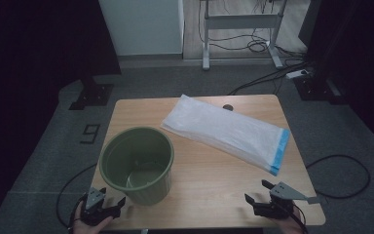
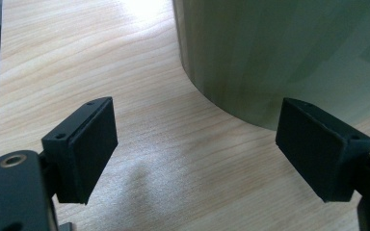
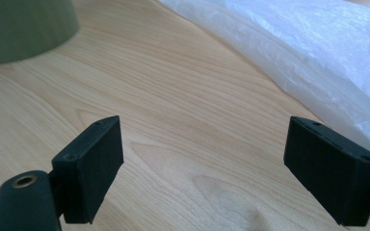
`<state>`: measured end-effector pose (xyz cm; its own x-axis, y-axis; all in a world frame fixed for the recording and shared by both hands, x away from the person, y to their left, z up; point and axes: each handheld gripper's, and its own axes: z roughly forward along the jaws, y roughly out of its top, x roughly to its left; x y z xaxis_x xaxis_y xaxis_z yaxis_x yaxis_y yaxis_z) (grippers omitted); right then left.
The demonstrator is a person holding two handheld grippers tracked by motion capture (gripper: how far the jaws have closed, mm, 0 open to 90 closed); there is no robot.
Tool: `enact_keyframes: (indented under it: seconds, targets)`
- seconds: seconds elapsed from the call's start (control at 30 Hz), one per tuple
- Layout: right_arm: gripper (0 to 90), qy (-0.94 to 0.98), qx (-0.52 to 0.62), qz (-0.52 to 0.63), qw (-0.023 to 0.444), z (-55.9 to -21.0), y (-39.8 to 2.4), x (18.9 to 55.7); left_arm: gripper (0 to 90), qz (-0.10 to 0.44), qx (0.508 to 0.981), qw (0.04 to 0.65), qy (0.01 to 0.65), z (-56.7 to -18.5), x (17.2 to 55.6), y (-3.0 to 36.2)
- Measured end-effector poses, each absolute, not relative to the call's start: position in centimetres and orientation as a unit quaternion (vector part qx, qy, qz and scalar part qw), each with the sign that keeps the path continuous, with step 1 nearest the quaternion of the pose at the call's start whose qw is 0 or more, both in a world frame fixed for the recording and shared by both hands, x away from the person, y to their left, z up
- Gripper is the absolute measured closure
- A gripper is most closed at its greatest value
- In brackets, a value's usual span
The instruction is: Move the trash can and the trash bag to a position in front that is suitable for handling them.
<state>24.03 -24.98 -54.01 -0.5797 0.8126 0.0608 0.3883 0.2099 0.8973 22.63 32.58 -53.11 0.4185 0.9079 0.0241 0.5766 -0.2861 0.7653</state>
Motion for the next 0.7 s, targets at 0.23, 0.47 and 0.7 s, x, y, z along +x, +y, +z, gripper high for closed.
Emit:
enact_keyframes:
  seconds: [0.23, 0.47, 0.7]
  targets:
    - [13.3, 0.734, 0.414, 0.487, 0.231, -54.1, -26.3, 24.1, 13.8, 0.235, 0.768, 0.37, 0.467, -52.5, 22.4, 33.4]
    - [14.4, 0.736, 0.397, 0.501, 0.222, -54.3, -27.5, 24.7, 13.7, 0.228, 0.774, 0.414, 0.423, -51.1, 22.4, 34.0]
    - [15.4, 0.736, 0.394, 0.506, 0.216, -54.4, -27.9, 25.1, 12.7, 0.153, 0.792, 0.49, 0.331, -49.0, 24.0, 33.8]
